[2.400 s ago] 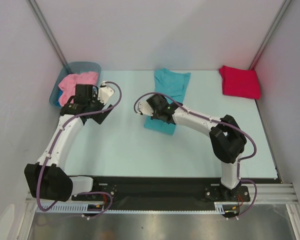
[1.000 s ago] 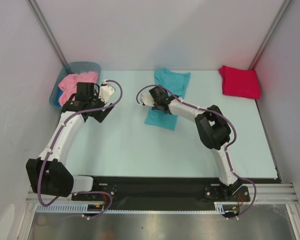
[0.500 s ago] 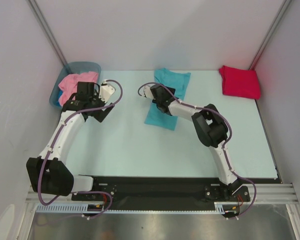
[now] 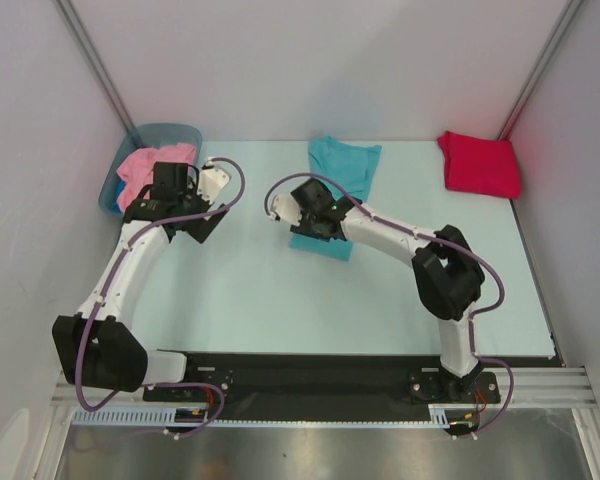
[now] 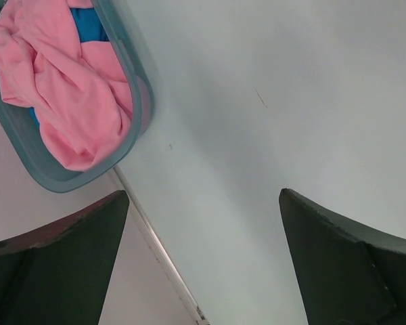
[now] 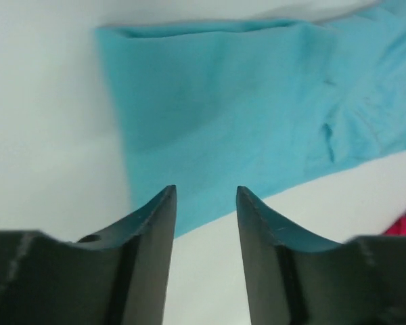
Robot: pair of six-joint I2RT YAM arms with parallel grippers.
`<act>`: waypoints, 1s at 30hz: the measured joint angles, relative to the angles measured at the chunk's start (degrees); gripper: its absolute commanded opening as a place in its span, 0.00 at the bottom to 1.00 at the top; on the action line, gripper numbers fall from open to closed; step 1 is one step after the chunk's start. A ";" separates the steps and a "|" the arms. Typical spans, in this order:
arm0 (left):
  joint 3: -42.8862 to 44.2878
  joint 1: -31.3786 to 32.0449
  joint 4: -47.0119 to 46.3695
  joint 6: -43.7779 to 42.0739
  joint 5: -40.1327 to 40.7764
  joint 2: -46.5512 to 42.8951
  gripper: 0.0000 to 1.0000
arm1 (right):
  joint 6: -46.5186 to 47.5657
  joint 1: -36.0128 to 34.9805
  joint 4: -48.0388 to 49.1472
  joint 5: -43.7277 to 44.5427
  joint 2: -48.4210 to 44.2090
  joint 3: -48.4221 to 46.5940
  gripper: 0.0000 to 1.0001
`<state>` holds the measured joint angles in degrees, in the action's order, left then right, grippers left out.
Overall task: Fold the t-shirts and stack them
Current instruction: Fold the tshirt
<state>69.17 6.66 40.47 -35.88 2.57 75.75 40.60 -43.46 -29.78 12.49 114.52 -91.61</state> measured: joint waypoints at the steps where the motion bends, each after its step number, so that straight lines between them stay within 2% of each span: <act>1: 0.00 0.00 0.00 0.02 0.00 0.00 1.00 | -0.15 -0.90 -0.26 -0.31 -1.36 1.66 0.55; 6: 0.90 0.09 0.37 -0.02 0.02 0.00 1.00 | -0.42 -5.75 0.02 -0.02 -3.93 8.63 0.66; 11: 2.47 0.17 0.39 -0.04 0.07 0.00 1.00 | 0.35 -9.66 4.61 4.31 -5.07 18.08 0.68; 17: 2.80 0.31 0.42 -0.02 0.07 0.00 1.00 | 2.75 -11.30 14.12 11.82 -5.09 23.76 0.68; 27: 2.89 0.37 0.48 -0.04 0.07 -0.04 1.00 | 7.08 -11.17 27.71 20.94 -0.81 24.98 0.69; 29: 2.91 0.37 0.48 -0.07 0.11 -0.11 1.00 | 7.74 -11.10 29.51 22.08 -0.09 24.98 0.66; 30: 2.95 0.37 0.50 -0.09 0.13 -0.13 1.00 | 8.00 -11.08 30.32 22.62 0.24 24.98 0.61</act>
<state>72.12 7.03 40.97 -35.97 2.70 75.61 48.60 -54.54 0.54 35.11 114.76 -66.63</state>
